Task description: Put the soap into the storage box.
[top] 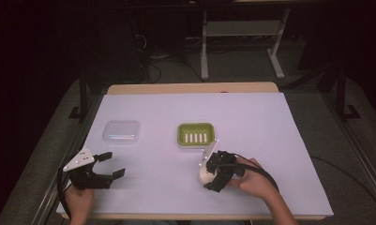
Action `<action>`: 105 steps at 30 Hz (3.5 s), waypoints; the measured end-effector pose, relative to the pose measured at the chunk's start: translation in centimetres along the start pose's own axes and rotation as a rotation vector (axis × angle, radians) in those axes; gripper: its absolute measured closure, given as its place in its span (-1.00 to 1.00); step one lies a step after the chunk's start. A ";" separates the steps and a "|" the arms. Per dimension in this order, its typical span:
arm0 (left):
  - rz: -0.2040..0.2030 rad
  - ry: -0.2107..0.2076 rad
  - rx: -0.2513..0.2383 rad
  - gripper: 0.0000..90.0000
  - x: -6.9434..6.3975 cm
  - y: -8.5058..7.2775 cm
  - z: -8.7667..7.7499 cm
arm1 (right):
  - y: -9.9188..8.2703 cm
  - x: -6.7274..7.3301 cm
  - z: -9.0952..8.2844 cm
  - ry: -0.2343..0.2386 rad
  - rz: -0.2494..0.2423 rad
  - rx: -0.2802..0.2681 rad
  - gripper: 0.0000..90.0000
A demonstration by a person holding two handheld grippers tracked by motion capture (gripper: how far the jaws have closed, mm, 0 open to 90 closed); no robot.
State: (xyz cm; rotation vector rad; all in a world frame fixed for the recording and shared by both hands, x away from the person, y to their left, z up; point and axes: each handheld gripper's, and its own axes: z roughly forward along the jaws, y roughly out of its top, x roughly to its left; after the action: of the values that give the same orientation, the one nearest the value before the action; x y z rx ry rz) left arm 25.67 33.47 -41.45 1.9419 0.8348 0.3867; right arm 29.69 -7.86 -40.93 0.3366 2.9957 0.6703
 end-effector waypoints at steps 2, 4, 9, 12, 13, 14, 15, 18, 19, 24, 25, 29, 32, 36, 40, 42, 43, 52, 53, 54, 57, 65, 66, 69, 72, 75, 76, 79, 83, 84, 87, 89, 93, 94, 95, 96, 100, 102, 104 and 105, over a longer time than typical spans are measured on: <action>-0.002 0.000 -0.003 -0.68 0.0 0.0 0.0 | 0.1 -0.2 -0.2 0.004 0.001 -0.010 -0.46; -0.001 0.000 -0.002 -0.68 0.0 0.0 0.0 | 0.2 -0.4 -0.4 0.012 0.008 -0.014 -0.46; 0.001 -0.001 -0.001 -0.68 0.0 0.0 0.0 | 0.4 -0.9 -0.9 0.021 0.000 -0.037 -0.46; -0.001 0.000 0.000 -0.68 0.0 0.0 0.0 | 0.7 -1.1 -1.3 0.011 0.010 -0.039 -0.46; -0.003 0.000 -0.002 -0.68 0.0 0.0 0.0 | 0.7 -1.2 -1.4 0.012 0.012 -0.045 -0.46; -0.004 0.000 -0.003 -0.68 0.0 0.0 0.0 | 0.7 -1.3 -1.5 0.012 0.016 -0.048 -0.46; -0.004 0.000 -0.003 -0.68 0.0 0.0 0.0 | 0.7 -1.4 -1.5 0.015 0.014 -0.053 -0.46; -0.006 -0.001 -0.005 -0.68 0.0 0.0 0.0 | 0.9 -1.7 -1.7 0.014 0.018 -0.052 -0.46; -0.003 -0.001 -0.001 -0.68 0.0 0.0 0.0 | 1.0 -1.8 -1.8 0.015 0.019 -0.054 -0.46; -0.005 0.000 -0.006 -0.68 0.0 0.0 0.0 | 1.5 -2.2 -2.2 0.013 0.014 -0.064 -0.46; -0.004 0.000 -0.006 -0.68 0.0 0.0 0.0 | 1.6 -2.4 -2.3 0.015 0.014 -0.068 -0.46; -0.004 0.000 -0.006 -0.68 0.0 -0.1 -0.1 | 1.9 -2.8 -2.4 0.014 0.017 -0.067 -0.46; -0.008 0.002 -0.004 -0.68 0.1 -0.1 -0.1 | 2.1 -3.1 -2.6 0.016 0.017 -0.073 -0.46; -0.007 0.002 -0.012 -0.68 0.2 -0.1 -0.1 | 2.4 -3.6 -2.8 0.022 0.021 -0.079 -0.46; -0.014 0.002 -0.015 -0.68 0.1 -0.1 -0.1 | 2.7 -4.0 -3.1 0.020 0.018 -0.084 -0.46; -0.013 0.002 -0.016 -0.68 0.1 -0.1 -0.1 | 2.9 -4.1 -3.2 0.021 0.017 -0.083 -0.46; -0.013 0.002 -0.015 -0.68 0.1 -0.1 -0.1 | 3.0 -4.2 -3.2 0.022 0.014 -0.084 -0.46; -0.009 0.002 -0.010 -0.68 0.1 0.0 -0.2 | 3.9 -4.9 -3.6 0.029 0.010 -0.094 -0.46; -0.010 0.003 -0.012 -0.68 0.1 0.0 -0.1 | 3.9 -5.0 -3.7 0.032 0.018 -0.096 -0.46; -0.010 0.003 -0.011 -0.68 0.1 0.0 -0.1 | 4.0 -5.2 -3.7 0.032 0.015 -0.101 -0.46; -0.010 0.003 -0.010 -0.68 0.1 0.0 -0.1 | 4.1 -5.5 -3.7 0.030 0.021 -0.093 -0.46; -0.009 0.002 -0.009 -0.68 0.1 0.0 -0.1 | 4.8 -6.3 -3.9 0.033 0.022 -0.105 -0.46; -0.009 0.002 -0.009 -0.68 0.1 0.0 -0.1 | 4.9 -6.3 -3.9 0.035 0.023 -0.105 -0.46; -0.011 0.001 -0.010 -0.68 0.1 0.0 -0.1 | 5.3 -6.6 -3.9 0.031 0.018 -0.092 -0.46; -0.010 0.000 -0.010 -0.68 0.1 0.0 -0.2 | 5.7 -6.7 -4.0 0.032 0.015 -0.093 -0.46; -0.007 -0.001 -0.007 -0.68 0.1 0.0 -0.2 | 6.1 -7.0 -4.1 0.033 0.011 -0.098 -0.46; -0.007 -0.001 -0.008 -0.68 0.1 0.0 -0.2 | 6.1 -7.1 -4.1 0.030 0.006 -0.096 -0.46; -0.011 -0.002 -0.010 -0.68 0.1 0.0 -0.1 | 6.5 -7.2 -4.2 0.029 0.008 -0.093 -0.46; -0.010 -0.002 -0.009 -0.68 0.1 0.0 -0.2 | 7.0 -7.7 -4.3 0.029 0.010 -0.099 -0.46; -0.010 -0.002 -0.010 -0.68 0.1 0.0 -0.2 | 7.1 -7.8 -4.3 0.029 0.009 -0.096 -0.46; -0.009 -0.002 -0.009 -0.68 0.1 0.0 -0.1 | 7.5 -8.4 -4.1 0.025 0.009 -0.099 -0.46; -0.007 -0.002 -0.009 -0.68 0.1 0.0 -0.1 | 7.8 -8.7 -4.0 0.023 0.015 -0.092 -0.46; -0.008 -0.004 -0.008 -0.68 0.1 0.0 -0.2 | 7.9 -9.5 -3.7 0.028 0.031 -0.103 -0.46; -0.009 -0.004 -0.009 -0.68 0.1 0.0 -0.1 | 7.9 -9.6 -3.5 0.028 0.040 -0.100 -0.46; -0.009 -0.004 -0.009 -0.68 0.1 0.0 -0.1 | 7.8 -9.8 -3.4 0.027 0.043 -0.094 -0.46; -0.008 -0.004 -0.009 -0.68 0.1 0.0 -0.1 | 7.8 -9.9 -3.3 0.023 0.050 -0.087 -0.46; -0.006 -0.005 -0.011 -0.68 0.1 0.0 0.0 | 7.7 -10.5 -2.7 0.025 0.068 -0.082 -0.46; -0.008 -0.005 -0.011 -0.68 0.1 0.0 0.0 | 7.6 -10.9 -2.6 0.031 0.082 -0.089 -0.46; -0.009 -0.004 -0.011 -0.68 0.1 0.0 -0.1 | 7.6 -11.2 -2.3 0.029 0.093 -0.088 -0.46; -0.009 -0.004 -0.011 -0.68 0.1 0.0 -0.1 | 7.5 -11.3 -2.2 0.027 0.096 -0.087 -0.46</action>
State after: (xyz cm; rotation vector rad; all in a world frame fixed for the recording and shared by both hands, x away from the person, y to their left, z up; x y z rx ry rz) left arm 25.71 33.58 -41.42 1.9279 0.8368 0.3810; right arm 42.01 -4.65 -35.64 0.4721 2.9802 0.8174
